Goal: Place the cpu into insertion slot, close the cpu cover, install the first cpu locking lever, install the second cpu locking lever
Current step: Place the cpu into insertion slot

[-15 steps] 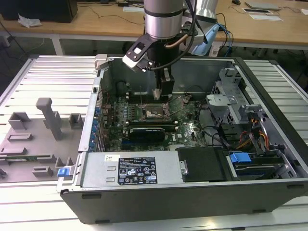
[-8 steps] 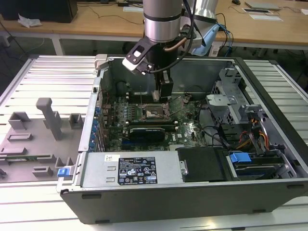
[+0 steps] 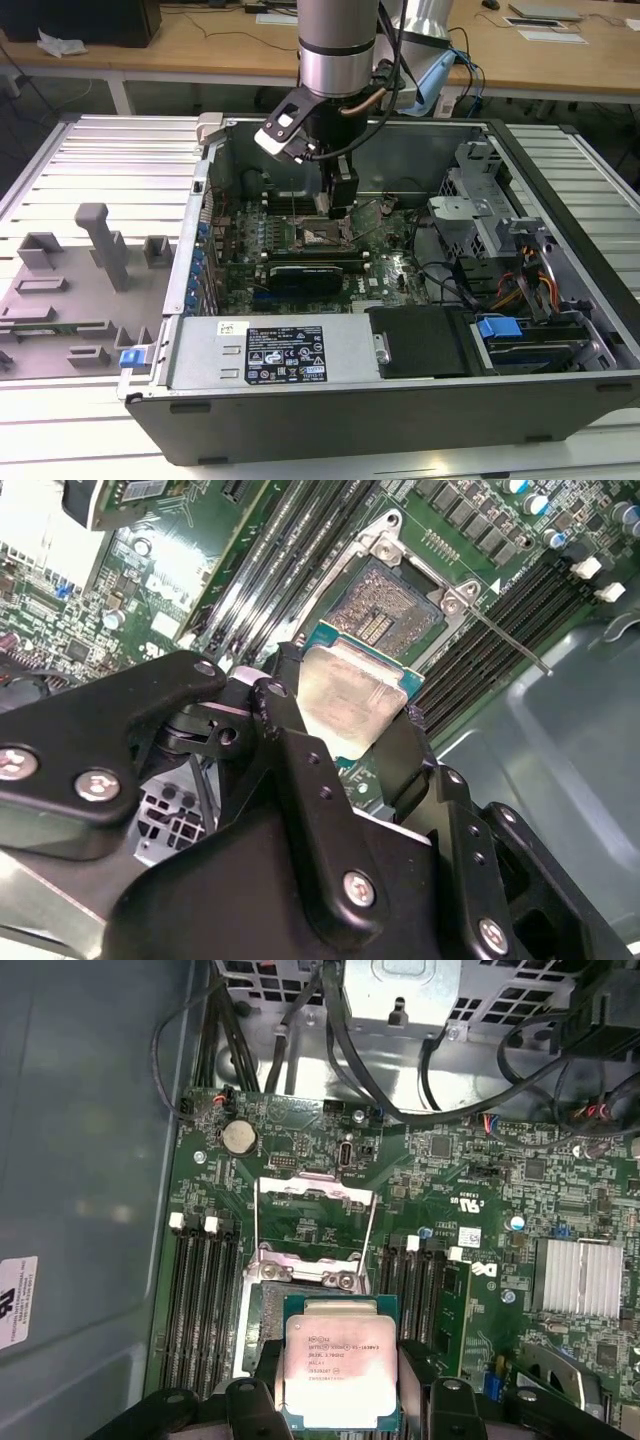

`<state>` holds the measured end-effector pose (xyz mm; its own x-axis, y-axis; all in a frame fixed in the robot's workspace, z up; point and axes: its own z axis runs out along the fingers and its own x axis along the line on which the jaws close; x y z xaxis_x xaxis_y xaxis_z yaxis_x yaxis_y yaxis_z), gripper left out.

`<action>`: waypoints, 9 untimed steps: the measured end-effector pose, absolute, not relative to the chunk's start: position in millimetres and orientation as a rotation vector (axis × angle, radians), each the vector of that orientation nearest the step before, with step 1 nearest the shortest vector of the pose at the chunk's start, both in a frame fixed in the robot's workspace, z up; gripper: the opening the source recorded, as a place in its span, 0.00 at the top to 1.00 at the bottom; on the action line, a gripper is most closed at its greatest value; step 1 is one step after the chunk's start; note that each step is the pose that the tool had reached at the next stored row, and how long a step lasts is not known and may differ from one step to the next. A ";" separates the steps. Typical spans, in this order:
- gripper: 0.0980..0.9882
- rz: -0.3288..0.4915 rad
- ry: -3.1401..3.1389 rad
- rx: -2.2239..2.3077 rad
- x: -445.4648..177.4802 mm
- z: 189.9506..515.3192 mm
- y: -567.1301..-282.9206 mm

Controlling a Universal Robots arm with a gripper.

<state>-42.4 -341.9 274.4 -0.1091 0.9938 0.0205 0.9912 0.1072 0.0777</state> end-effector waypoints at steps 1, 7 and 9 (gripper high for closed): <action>0.50 0.111 2.311 2.071 -42.4 273.8 -341.8; 0.50 0.110 2.318 2.065 -42.3 270.0 -341.1; 0.50 0.110 2.321 2.062 -42.4 268.3 -340.9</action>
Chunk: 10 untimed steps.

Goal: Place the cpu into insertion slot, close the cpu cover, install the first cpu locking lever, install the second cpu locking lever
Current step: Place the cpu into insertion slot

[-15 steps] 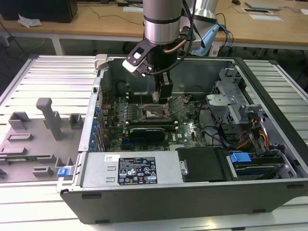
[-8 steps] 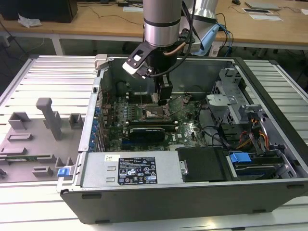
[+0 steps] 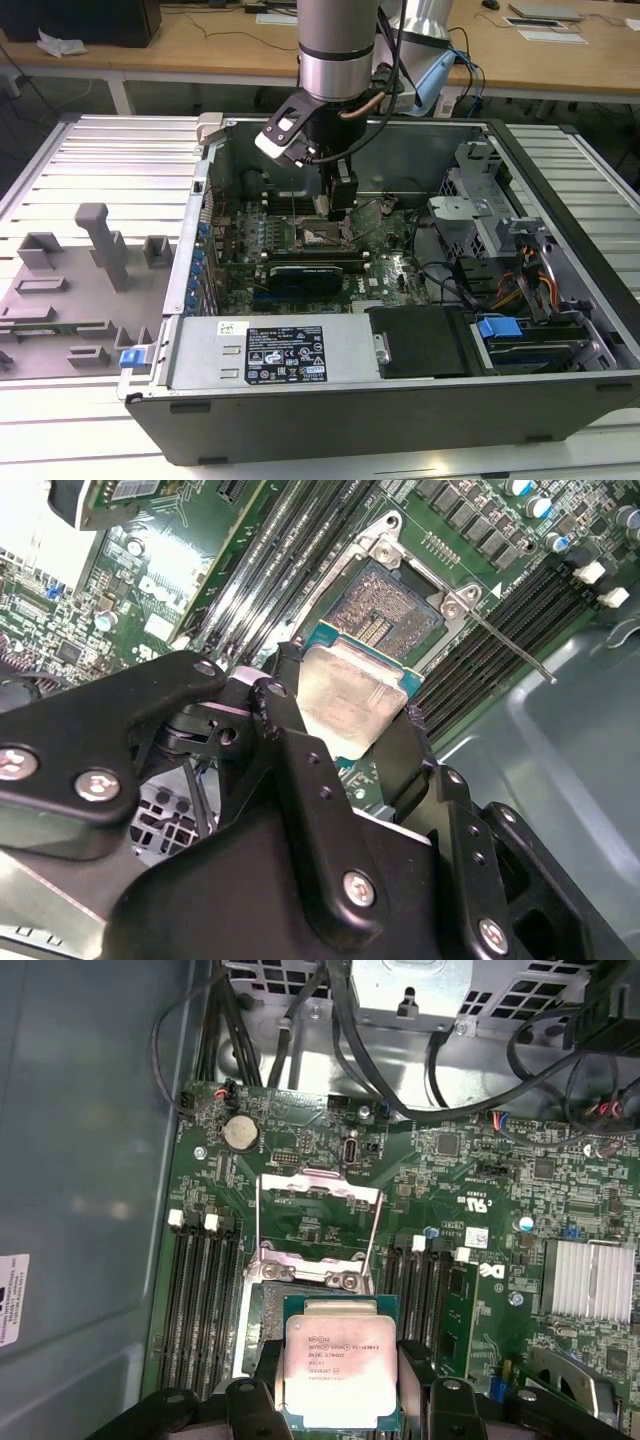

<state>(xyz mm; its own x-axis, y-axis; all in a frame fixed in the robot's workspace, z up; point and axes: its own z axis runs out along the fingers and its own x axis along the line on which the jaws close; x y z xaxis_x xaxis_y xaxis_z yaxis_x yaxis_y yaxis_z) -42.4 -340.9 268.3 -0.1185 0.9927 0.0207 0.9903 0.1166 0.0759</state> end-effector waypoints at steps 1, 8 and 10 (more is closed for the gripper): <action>0.50 0.109 2.322 2.061 -42.4 267.2 -340.7; 0.50 0.106 2.329 2.057 -42.4 259.6 -337.2; 0.50 0.106 2.329 2.057 -42.4 258.5 -336.0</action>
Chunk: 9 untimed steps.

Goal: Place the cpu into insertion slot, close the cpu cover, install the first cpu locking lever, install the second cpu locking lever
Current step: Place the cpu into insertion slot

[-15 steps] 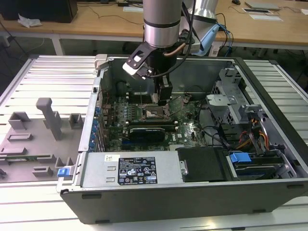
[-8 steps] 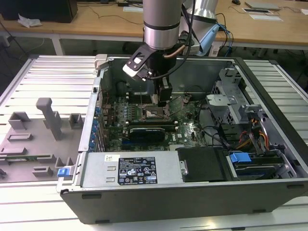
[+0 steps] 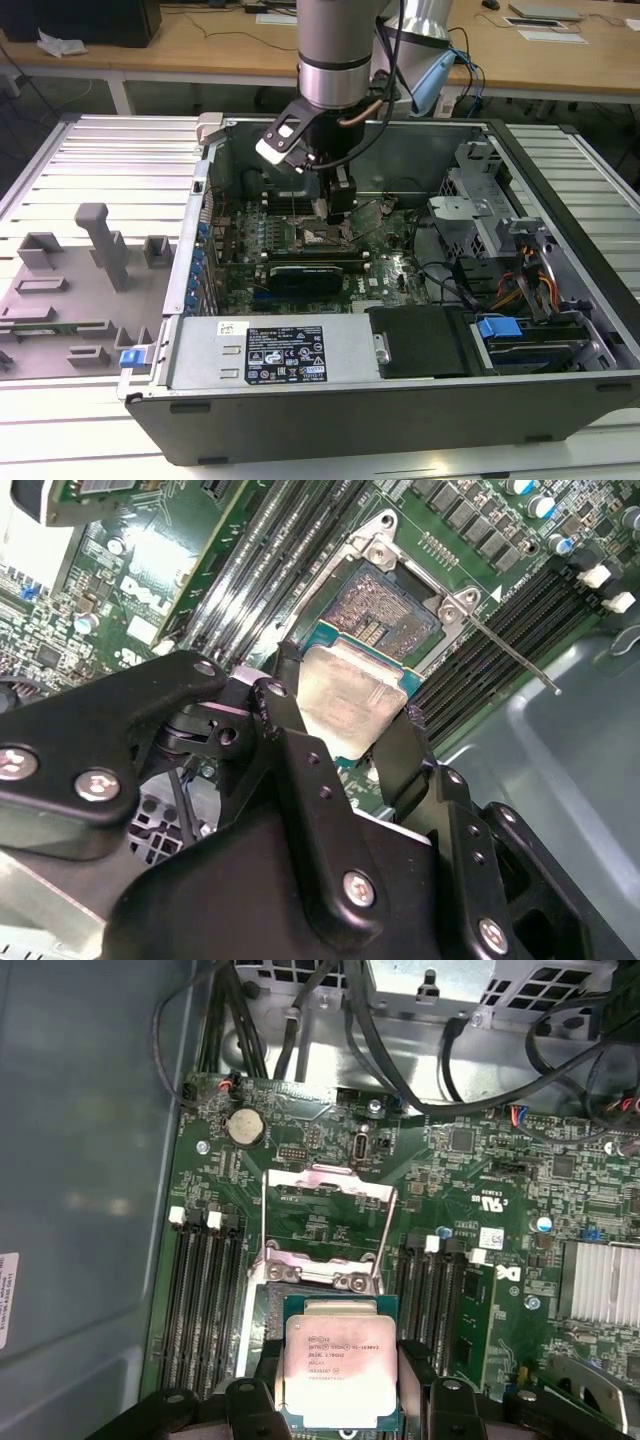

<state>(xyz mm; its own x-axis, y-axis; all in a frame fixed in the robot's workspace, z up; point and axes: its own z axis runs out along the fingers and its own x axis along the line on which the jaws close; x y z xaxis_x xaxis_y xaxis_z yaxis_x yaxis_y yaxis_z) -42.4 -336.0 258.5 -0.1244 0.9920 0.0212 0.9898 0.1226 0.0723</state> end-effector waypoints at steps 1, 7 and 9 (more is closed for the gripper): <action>0.50 0.106 2.330 2.057 -42.4 257.6 -334.9; 0.50 0.103 2.331 2.058 -44.6 252.7 -332.6; 0.50 0.099 2.331 2.058 -45.0 250.9 -332.5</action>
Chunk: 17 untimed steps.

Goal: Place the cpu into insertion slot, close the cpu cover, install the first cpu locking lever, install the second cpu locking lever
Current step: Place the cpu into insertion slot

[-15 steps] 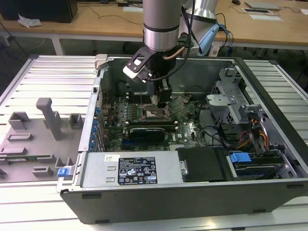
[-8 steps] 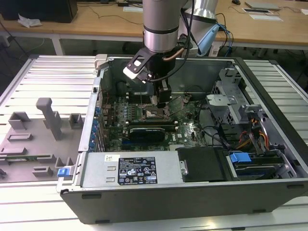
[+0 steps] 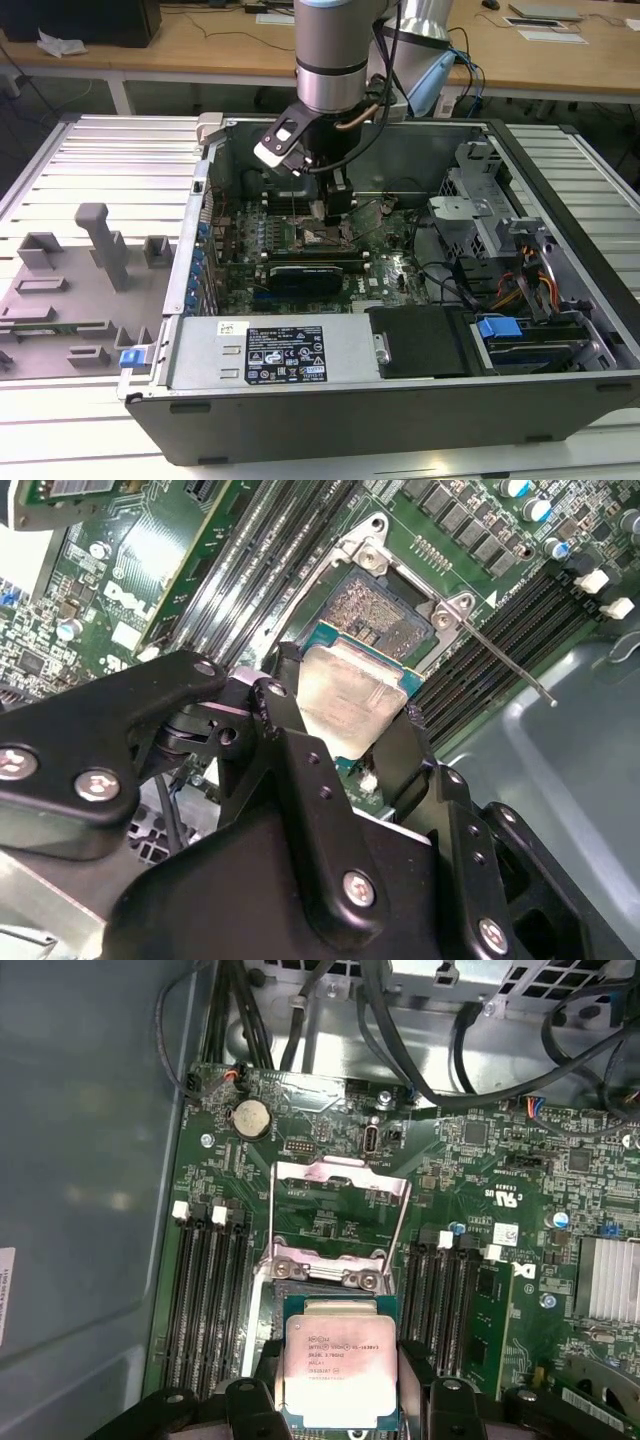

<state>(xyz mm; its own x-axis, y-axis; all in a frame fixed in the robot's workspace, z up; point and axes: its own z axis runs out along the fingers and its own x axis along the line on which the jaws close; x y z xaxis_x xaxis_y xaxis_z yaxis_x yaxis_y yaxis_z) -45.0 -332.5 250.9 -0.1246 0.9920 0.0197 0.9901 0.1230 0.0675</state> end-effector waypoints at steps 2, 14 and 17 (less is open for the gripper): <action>0.50 0.097 2.332 2.059 -45.5 248.1 -332.3; 0.50 0.094 2.334 2.061 -46.1 235.5 -328.7; 0.50 0.093 2.333 2.062 -46.1 231.5 -327.6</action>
